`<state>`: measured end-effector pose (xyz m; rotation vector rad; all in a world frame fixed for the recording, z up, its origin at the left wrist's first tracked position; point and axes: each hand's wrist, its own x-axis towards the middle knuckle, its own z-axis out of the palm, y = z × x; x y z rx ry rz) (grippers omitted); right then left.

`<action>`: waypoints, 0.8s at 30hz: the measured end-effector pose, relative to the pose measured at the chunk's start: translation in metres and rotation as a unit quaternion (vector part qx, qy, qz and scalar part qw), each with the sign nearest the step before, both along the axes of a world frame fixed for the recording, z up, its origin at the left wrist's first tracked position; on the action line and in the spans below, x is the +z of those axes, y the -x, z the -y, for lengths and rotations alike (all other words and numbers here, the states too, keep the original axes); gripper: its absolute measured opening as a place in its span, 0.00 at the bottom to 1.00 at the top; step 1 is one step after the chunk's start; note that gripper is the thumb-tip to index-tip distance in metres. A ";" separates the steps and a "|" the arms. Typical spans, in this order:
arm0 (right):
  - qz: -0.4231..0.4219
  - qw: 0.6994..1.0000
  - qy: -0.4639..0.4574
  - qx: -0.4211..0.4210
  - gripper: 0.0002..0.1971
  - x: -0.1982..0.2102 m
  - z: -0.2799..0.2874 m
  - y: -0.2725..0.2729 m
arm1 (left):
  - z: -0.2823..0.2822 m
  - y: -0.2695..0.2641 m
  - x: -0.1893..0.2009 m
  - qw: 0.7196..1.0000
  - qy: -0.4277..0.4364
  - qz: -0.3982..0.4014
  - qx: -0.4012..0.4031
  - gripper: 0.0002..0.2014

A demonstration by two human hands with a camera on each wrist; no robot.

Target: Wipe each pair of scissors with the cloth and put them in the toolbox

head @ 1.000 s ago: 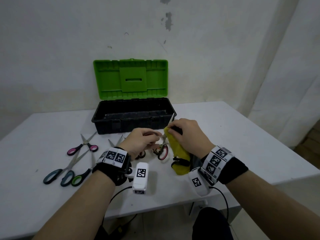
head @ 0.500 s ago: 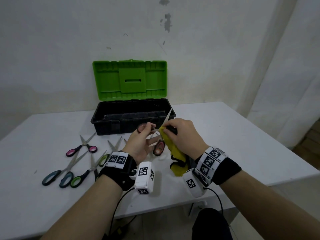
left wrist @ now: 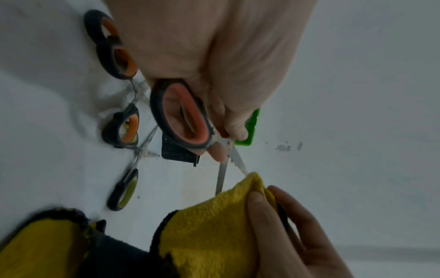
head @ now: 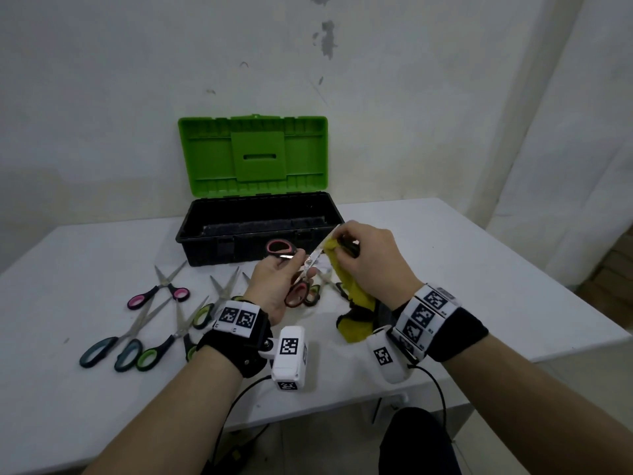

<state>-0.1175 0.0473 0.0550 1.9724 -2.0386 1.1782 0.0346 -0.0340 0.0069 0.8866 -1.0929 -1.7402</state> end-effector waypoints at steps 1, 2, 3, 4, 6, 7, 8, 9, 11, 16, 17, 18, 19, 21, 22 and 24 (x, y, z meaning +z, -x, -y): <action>-0.012 1.000 -0.001 0.007 0.05 -0.001 0.000 -0.003 | -0.001 0.001 0.000 1.000 0.015 0.010 0.000 0.06; -0.023 1.000 -0.004 0.017 0.05 -0.004 0.000 -0.007 | -0.002 0.003 0.000 0.999 0.029 0.016 -0.006 0.06; -0.032 0.999 -0.008 0.027 0.06 -0.007 0.000 -0.010 | -0.004 0.004 0.001 0.999 0.042 0.021 -0.013 0.06; -0.038 0.999 -0.013 0.036 0.07 -0.009 0.001 -0.014 | -0.006 0.005 0.001 0.998 0.060 0.030 -0.018 0.07; -0.052 0.998 -0.022 0.039 0.09 -0.013 0.002 -0.017 | -0.008 0.005 0.000 0.992 0.105 0.069 -0.009 0.10; -0.058 0.997 -0.023 0.037 0.10 -0.014 0.002 -0.018 | -0.008 0.005 -0.001 0.988 0.125 0.090 0.000 0.10; -0.063 0.997 -0.023 0.036 0.10 -0.015 0.002 -0.018 | -0.007 0.004 -0.003 0.984 0.143 0.103 0.009 0.11; -0.068 0.997 -0.025 0.033 0.11 -0.015 0.003 -0.018 | -0.007 0.002 -0.003 0.981 0.158 0.114 0.013 0.11; -0.076 0.996 -0.031 0.025 0.11 -0.016 0.003 -0.019 | -0.008 0.002 -0.003 0.974 0.180 0.134 0.015 0.13; -0.075 0.996 -0.030 0.022 0.10 -0.016 0.004 -0.016 | -0.013 0.006 0.002 0.970 0.193 0.143 0.031 0.14; -0.064 0.998 -0.027 0.006 0.10 -0.013 0.005 -0.012 | -0.014 0.006 0.002 0.969 0.196 0.146 0.032 0.13; -0.050 0.998 -0.025 -0.018 0.10 -0.009 0.006 -0.006 | -0.014 0.005 0.002 0.969 0.194 0.147 0.029 0.12; -0.037 0.998 -0.022 -0.047 0.10 -0.006 0.007 0.001 | -0.015 0.004 0.002 0.970 0.193 0.147 0.025 0.12; -0.020 0.996 -0.007 -0.089 0.10 -0.002 0.007 0.015 | -0.015 0.002 0.003 0.970 0.192 0.150 0.018 0.12; -0.013 0.996 0.010 -0.091 0.10 -0.001 0.006 0.019 | -0.016 0.002 0.004 0.969 0.192 0.154 0.018 0.13; -0.012 0.998 0.038 -0.046 0.09 -0.001 0.004 0.014 | -0.012 0.002 0.003 0.967 0.196 0.162 0.027 0.13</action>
